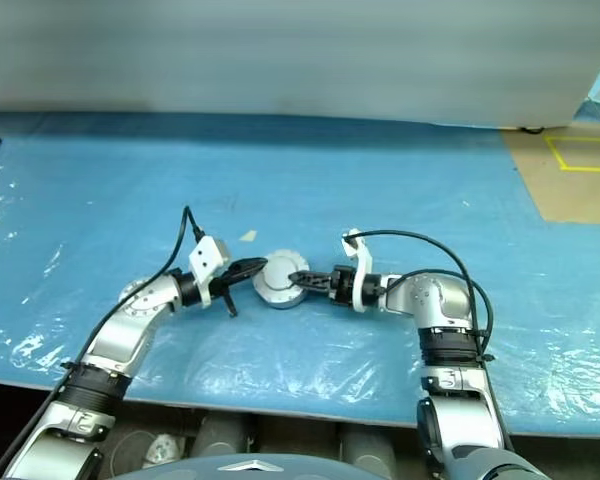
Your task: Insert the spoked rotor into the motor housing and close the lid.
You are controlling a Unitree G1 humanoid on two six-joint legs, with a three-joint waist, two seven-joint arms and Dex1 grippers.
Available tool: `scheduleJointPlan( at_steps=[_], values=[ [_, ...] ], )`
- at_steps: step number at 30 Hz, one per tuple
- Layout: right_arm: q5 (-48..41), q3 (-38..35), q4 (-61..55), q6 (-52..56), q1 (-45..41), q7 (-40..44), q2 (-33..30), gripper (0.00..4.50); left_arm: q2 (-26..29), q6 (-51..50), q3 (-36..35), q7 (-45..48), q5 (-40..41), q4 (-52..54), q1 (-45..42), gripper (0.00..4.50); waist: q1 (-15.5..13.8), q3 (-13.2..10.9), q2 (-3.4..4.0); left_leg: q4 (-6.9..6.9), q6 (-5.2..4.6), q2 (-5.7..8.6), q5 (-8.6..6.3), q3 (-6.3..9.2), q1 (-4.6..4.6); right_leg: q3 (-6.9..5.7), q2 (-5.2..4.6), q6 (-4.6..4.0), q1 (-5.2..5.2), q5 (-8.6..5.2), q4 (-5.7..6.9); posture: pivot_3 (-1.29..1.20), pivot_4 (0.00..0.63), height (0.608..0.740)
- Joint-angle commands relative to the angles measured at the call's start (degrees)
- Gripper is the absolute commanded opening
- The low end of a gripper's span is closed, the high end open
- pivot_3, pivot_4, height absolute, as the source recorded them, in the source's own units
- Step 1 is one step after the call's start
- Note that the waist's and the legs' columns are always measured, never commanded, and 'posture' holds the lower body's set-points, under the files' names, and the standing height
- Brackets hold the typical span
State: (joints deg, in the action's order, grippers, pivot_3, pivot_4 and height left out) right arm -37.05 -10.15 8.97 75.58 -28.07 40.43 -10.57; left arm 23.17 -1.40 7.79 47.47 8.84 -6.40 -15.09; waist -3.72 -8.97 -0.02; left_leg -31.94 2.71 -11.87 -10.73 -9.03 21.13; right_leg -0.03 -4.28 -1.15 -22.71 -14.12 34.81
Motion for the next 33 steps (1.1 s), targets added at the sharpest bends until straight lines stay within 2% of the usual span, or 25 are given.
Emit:
scheduleJointPlan(
  at_steps=[1, 3, 10, 16, 18, 23, 27, 30, 33],
  values=[
    [-1.11, 1.50, -0.90, 0.48, -0.24, -0.96, 0.27, 1.83, 0.02, -0.12, 1.47, 0.37, -1.14, -1.21, 0.79, 0.00, -0.15, 0.01, 0.03, 0.01, 0.00, 0.00, 0.00, 0.00, -0.01, 0.00, 0.00, 0.00, 0.00, 0.00, 0.00, 0.00, 0.150, 0.740],
    [-1.40, 1.24, -0.25, 0.37, -0.29, -1.22, 0.08, 1.32, -0.02, 0.08, 1.40, 0.26, -1.27, -1.32, 0.86, 0.00, -0.23, 0.01, 0.02, 0.01, 0.00, 0.01, 0.00, 0.00, 0.02, 0.00, -0.01, 0.01, 0.02, 0.00, -0.04, 0.00, 0.150, 0.740],
    [-1.97, 2.60, 0.59, 0.68, -0.59, 0.01, -2.17, 1.30, -0.81, 1.24, 0.41, -1.64, -1.42, -2.25, 0.63, 0.00, -0.24, 0.01, 0.03, 0.01, 0.00, 0.02, 0.00, -0.01, -0.01, 0.00, -0.02, 0.01, 0.03, 0.00, -0.02, 0.00, 0.150, 0.740],
    [-4.71, -1.03, 1.39, 0.88, -0.92, -0.65, -0.85, 1.30, -5.48, -1.23, -7.94, -8.83, 4.96, -3.33, -2.21, 0.00, -0.21, -0.01, 0.02, 0.01, 0.01, 0.02, 0.00, -0.01, 0.03, -0.01, -0.02, 0.01, 0.01, 0.01, -0.02, 0.00, 0.150, 0.740],
    [-6.84, -4.87, 2.06, 0.91, -1.95, -2.61, 1.30, 1.30, -6.76, -3.13, -11.16, -10.60, 8.05, -3.14, -3.09, 0.00, -0.13, -0.05, -0.02, 0.01, 0.01, 0.01, 0.00, -0.02, 0.16, -0.01, 0.00, 0.01, -0.14, 0.01, 0.00, 0.00, 0.150, 0.740],
    [-14.60, -19.74, 7.01, -0.40, -7.64, -11.19, 8.15, 1.30, -8.37, -12.14, -17.01, -11.49, 17.89, -0.36, -3.28, 0.00, -0.17, -0.09, -0.01, -0.12, 0.01, 0.01, 0.02, -0.01, 0.65, -0.02, 0.04, 0.12, -0.64, 0.11, 0.18, 0.00, 0.150, 0.740],
    [-15.66, -23.33, 8.04, -4.12, -9.48, -15.93, 10.49, 1.30, -8.16, -19.27, -17.56, -10.14, 23.29, 3.69, -0.88, 0.00, -0.40, -0.10, -0.01, -0.11, 0.01, 0.00, 0.02, 0.00, 0.75, -0.12, 0.02, 0.20, -0.66, 0.15, 0.15, 0.00, 0.150, 0.740],
    [-17.77, -24.60, 7.22, -5.65, -10.01, -18.07, 12.19, 1.30, -8.65, -24.33, -16.73, -9.48, 27.09, 6.86, 0.91, 0.63, -0.45, -0.13, 0.00, -0.01, 0.02, -0.04, 0.02, 0.04, 0.83, -0.29, 0.03, 0.21, -0.66, 0.16, 0.05, 0.00, 0.150, 0.740],
    [-19.25, -24.97, 6.54, -6.71, -10.26, -19.48, 13.75, 1.30, -11.16, -28.78, -17.21, -10.81, 32.00, 9.47, 1.28, 1.64, -0.36, -0.19, 0.01, -0.01, 0.02, -0.04, 0.02, 0.07, 0.88, -0.32, 0.02, 0.23, -0.68, 0.17, 0.04, 0.00, 0.150, 0.740]
  ],
)
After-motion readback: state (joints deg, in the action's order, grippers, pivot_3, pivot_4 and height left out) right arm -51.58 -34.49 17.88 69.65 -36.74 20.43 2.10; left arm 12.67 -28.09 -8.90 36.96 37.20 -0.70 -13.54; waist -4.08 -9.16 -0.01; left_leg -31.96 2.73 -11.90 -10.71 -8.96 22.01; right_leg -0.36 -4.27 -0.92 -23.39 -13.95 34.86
